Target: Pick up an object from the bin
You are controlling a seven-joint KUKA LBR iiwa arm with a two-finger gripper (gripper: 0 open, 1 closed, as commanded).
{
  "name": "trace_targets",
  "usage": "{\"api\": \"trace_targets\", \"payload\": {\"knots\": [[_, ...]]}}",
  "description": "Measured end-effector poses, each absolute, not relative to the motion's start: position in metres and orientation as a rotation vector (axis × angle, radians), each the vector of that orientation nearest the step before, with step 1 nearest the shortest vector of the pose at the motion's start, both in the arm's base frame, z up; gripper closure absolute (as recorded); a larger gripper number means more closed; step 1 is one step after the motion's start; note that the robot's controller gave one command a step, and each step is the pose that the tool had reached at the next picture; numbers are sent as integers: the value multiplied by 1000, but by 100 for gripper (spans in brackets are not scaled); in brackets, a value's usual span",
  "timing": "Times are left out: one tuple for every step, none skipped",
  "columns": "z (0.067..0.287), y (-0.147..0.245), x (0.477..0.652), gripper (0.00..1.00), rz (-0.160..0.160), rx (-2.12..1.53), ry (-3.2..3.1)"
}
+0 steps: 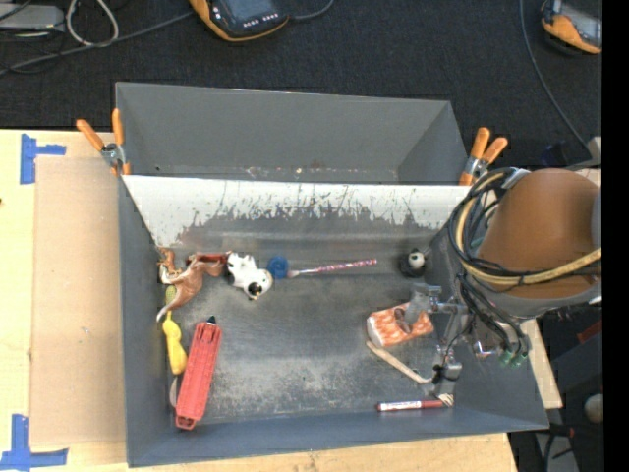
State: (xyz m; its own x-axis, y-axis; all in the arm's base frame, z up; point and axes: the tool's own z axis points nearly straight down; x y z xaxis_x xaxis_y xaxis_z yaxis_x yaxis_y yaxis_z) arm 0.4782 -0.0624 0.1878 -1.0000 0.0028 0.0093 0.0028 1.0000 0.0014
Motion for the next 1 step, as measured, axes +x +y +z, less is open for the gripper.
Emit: {"api": "trace_targets", "payload": {"knots": [[191, -62, 480, 0, -1, 0, -3140]]}}
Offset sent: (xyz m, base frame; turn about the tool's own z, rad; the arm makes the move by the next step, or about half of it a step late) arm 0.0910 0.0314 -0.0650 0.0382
